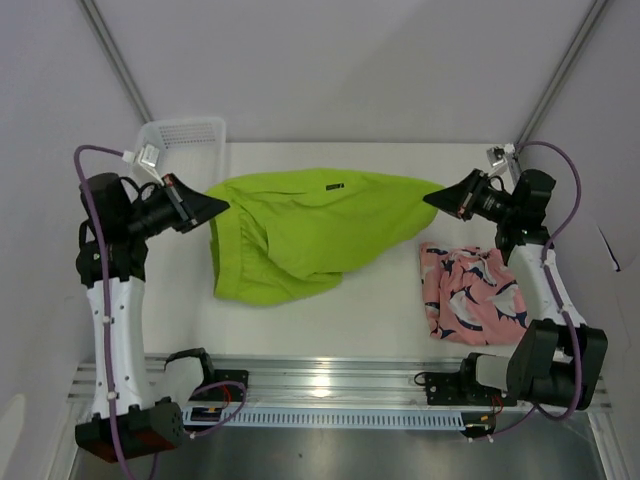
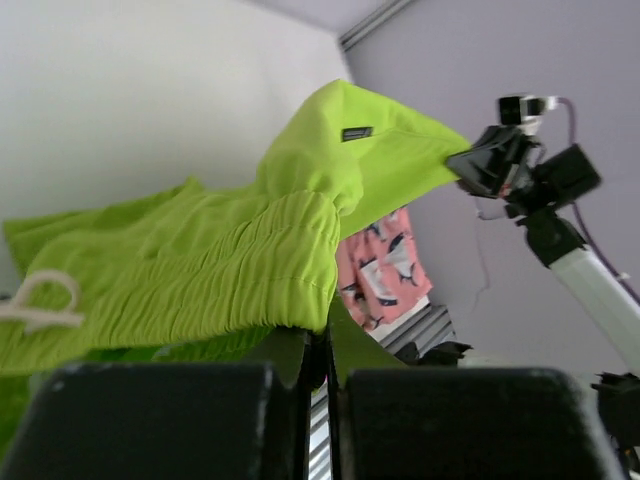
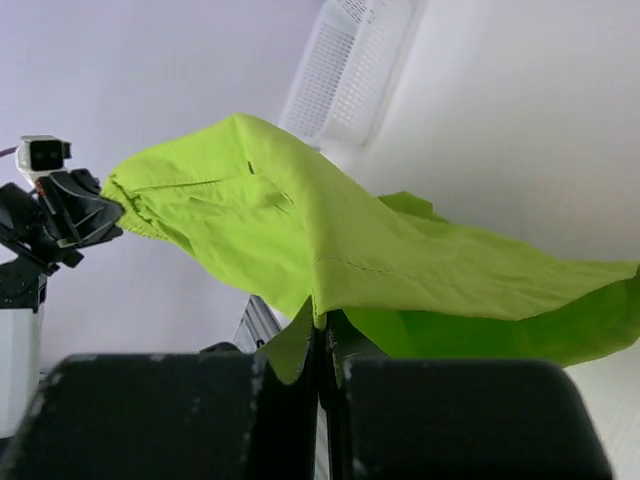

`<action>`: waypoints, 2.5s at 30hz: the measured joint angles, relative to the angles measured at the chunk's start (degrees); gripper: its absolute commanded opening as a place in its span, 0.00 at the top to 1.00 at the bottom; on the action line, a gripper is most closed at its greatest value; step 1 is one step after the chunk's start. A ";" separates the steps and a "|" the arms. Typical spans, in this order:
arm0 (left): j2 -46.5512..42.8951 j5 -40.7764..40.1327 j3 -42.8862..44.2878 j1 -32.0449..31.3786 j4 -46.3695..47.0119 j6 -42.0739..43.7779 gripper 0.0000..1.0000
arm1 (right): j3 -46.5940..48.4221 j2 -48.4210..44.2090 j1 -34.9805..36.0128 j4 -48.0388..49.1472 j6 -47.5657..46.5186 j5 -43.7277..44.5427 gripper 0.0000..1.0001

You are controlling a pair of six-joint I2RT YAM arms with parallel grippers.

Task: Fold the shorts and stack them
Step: Flatten the shorts out

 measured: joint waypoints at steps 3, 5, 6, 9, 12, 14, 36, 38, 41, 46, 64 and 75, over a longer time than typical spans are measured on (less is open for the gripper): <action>-3.56 3.23 4.50 0.31 2.95 -3.34 1.00 | 0.07 -5.01 -1.90 1.29 3.34 -0.66 1.00; -5.25 5.92 6.12 0.79 6.16 -6.32 1.00 | 0.07 -8.57 -3.65 2.12 4.79 -0.37 1.00; -5.86 7.39 6.60 1.16 7.98 -7.89 1.00 | 0.07 -10.73 -4.79 2.49 5.46 -0.04 1.00; -6.62 11.10 7.48 2.43 13.25 -12.20 1.00 | 0.59 -16.63 -9.29 4.44 7.80 1.09 1.00; -5.92 13.55 7.56 3.39 17.81 -16.13 1.00 | 0.74 -18.86 -13.62 11.21 12.81 1.16 1.00; -5.68 14.97 6.99 3.69 22.29 -19.87 1.00 | 0.55 -18.84 -15.93 16.96 17.40 1.09 1.00; -14.56 17.22 17.79 6.86 53.99 -43.04 1.00 | 11.74 -35.80 -21.62 22.01 26.14 5.25 1.00; -15.45 16.76 21.97 6.88 51.67 -40.76 1.00 | 16.50 -38.51 -20.06 16.61 21.35 7.34 1.00; -16.11 15.74 26.64 6.86 47.52 -36.68 1.00 | 21.59 -40.61 -15.74 9.66 14.23 11.04 1.00; -16.20 14.21 27.12 6.86 43.71 -32.65 1.00 | 22.51 -40.48 -4.35 -1.53 3.17 20.06 1.00; -0.17 4.39 12.83 6.91 29.79 -22.62 1.00 | 14.71 -18.82 0.09 -8.68 -0.63 21.57 1.00; -17.73 -4.24 31.04 6.93 27.47 -15.52 1.00 | 24.92 -32.44 -1.51 -6.62 -0.61 24.63 1.00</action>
